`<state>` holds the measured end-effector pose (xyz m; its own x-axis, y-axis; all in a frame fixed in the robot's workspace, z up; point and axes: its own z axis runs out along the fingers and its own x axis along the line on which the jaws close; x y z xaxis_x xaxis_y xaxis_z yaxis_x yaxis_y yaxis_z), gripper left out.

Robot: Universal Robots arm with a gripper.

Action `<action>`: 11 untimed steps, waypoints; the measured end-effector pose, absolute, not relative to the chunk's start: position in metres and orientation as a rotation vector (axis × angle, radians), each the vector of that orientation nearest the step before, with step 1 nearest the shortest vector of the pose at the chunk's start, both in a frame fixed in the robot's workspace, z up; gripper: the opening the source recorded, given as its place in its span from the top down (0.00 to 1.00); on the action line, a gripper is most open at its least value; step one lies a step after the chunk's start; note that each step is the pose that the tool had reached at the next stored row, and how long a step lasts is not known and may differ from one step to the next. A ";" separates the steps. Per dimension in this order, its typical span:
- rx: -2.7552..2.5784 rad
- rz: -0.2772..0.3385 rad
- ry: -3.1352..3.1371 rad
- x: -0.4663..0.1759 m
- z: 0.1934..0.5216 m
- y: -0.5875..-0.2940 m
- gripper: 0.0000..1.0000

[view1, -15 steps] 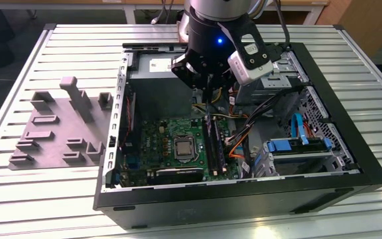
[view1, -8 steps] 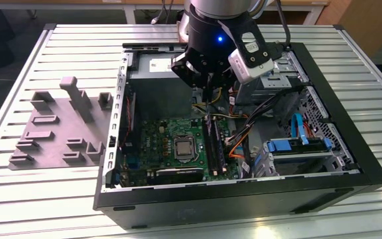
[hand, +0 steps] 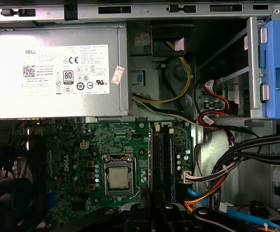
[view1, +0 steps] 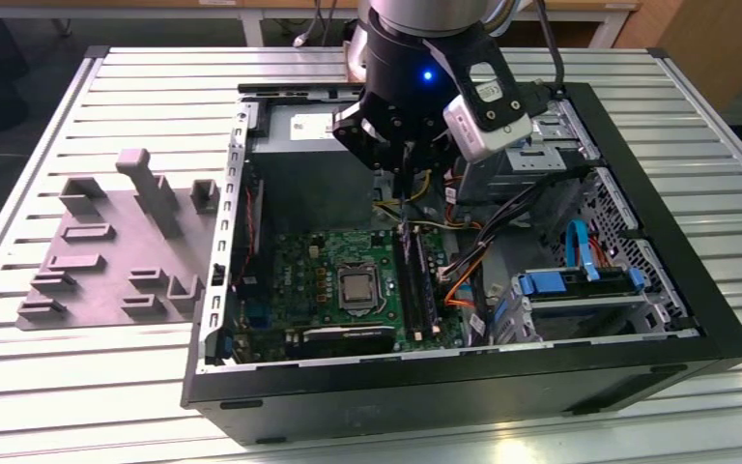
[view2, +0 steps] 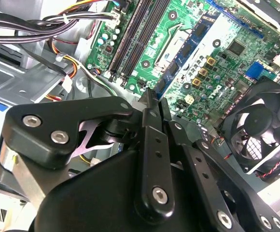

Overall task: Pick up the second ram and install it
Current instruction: 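Insert the second ram into the second slot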

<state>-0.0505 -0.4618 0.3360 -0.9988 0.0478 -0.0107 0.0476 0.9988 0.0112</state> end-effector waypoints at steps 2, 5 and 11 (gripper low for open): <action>0.070 0.017 3.130 -0.050 0.336 -0.462 0.86; 0.039 0.017 3.131 -0.050 0.336 -0.462 0.86; 0.039 0.017 3.130 -0.050 0.336 -0.462 0.86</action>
